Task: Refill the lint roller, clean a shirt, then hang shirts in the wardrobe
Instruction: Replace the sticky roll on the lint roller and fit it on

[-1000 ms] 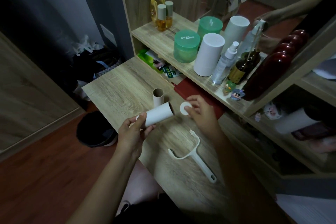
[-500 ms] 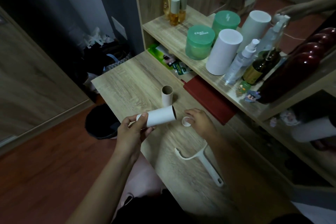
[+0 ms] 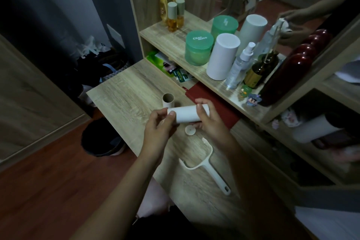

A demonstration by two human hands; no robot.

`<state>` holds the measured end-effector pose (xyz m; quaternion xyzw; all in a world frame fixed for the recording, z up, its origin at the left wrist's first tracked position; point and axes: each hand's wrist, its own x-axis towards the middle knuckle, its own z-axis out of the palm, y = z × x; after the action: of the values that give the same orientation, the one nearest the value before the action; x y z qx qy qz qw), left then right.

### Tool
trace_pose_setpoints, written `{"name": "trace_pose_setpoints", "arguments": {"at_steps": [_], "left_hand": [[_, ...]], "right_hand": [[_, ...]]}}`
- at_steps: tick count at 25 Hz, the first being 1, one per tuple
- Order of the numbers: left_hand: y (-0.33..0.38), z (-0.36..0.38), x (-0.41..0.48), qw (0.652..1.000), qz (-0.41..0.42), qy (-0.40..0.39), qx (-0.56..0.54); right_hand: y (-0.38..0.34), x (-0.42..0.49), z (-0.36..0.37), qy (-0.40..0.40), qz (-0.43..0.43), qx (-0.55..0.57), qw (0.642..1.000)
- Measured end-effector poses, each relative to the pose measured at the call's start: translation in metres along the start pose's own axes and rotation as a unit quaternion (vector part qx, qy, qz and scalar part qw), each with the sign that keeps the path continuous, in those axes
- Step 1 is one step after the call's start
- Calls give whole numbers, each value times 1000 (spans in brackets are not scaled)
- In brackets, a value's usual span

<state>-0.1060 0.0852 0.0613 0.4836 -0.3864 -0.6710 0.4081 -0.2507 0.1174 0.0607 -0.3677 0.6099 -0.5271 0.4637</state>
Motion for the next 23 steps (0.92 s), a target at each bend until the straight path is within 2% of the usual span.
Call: {"name": "trace_pose_setpoints", "arguments": {"at_steps": [4, 7, 11, 15, 17, 18, 19, 20, 22, 23], "left_hand": [[10, -7, -3, 998, 18, -53, 22], [9, -6, -5, 998, 45, -32, 42], [8, -5, -3, 999, 51, -13, -13], [10, -3, 0, 993, 40, -14, -111], [1, -6, 6, 994, 27, 6, -102], [-8, -9, 11, 999, 27, 16, -42], [-21, -13, 18, 997, 34, 16, 67], [-38, -19, 26, 977, 48, 8, 208], [-71, -28, 39, 891, 79, -42, 445], [-85, -31, 45, 859, 93, -67, 499]], "right_hand": [[-6, 4, -10, -22, 5, 24, 999], [-6, 5, -7, -16, 1, 30, 999], [-11, 4, -3, 0, -8, 38, 999], [-15, 11, -4, 16, 7, 102, 995], [-15, 14, -7, 40, 5, 123, 992], [-14, 15, -8, 51, 5, 121, 991], [-14, 16, -9, 58, 8, 115, 992], [-13, 17, -10, 61, 10, 109, 992], [-11, 18, -12, 66, 14, 105, 992], [-11, 19, -13, 69, 14, 106, 992]]}}
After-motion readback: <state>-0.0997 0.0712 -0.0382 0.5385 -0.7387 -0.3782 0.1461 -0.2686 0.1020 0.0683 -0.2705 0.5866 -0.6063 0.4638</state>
